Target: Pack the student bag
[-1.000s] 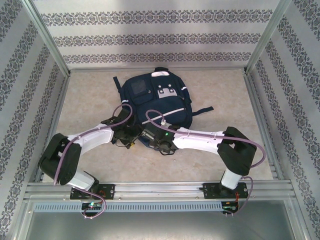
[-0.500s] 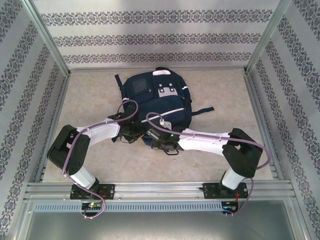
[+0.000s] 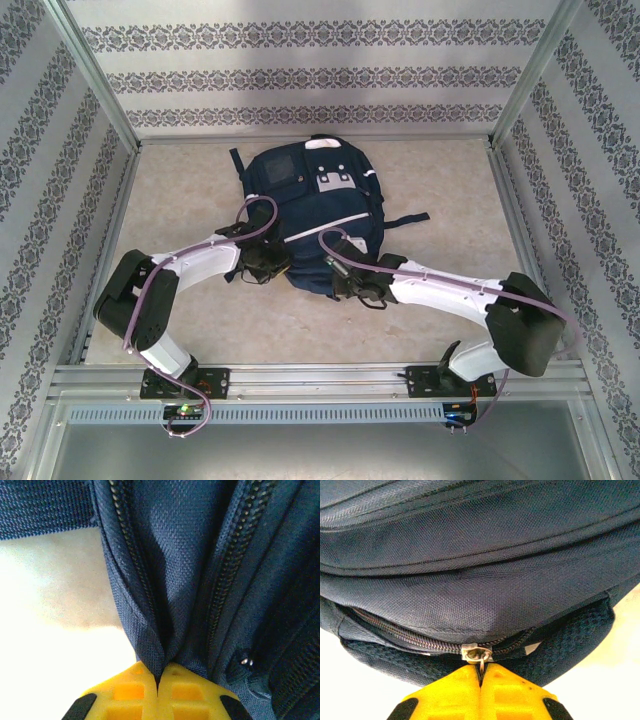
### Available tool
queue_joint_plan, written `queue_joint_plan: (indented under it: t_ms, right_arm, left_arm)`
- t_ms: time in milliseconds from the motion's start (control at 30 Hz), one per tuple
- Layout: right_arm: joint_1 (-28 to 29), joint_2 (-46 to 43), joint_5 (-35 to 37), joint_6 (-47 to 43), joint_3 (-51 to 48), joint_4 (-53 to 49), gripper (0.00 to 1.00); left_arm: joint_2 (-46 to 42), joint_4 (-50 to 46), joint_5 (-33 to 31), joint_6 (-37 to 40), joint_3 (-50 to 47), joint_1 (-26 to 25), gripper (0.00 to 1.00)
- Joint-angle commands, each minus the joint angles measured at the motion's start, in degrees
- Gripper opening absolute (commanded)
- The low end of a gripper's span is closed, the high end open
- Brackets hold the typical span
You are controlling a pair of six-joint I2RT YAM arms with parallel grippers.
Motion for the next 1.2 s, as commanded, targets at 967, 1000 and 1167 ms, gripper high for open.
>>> queue_joint_plan:
  t_ms: [967,1000,1167]
  right_arm:
    - [-0.21,-1.6,-18.48,6.18,-4.22,25.59,0.0]
    - [0.37,-0.78,-18.21,6.73,-4.16,26.66,0.0]
    - [1.61,2.06,-17.14,7.98,-2.93,28.35,0.0]
  left_arm:
    - [-21.46,-21.69,0.32,8.82,5.07,14.16,0.83]
    - [-22.43,-19.93,2.52,7.26,2.87,13.96,0.83]
    - [-23.97,-11.79,5.34,0.32,-4.99,8.62,0.79]
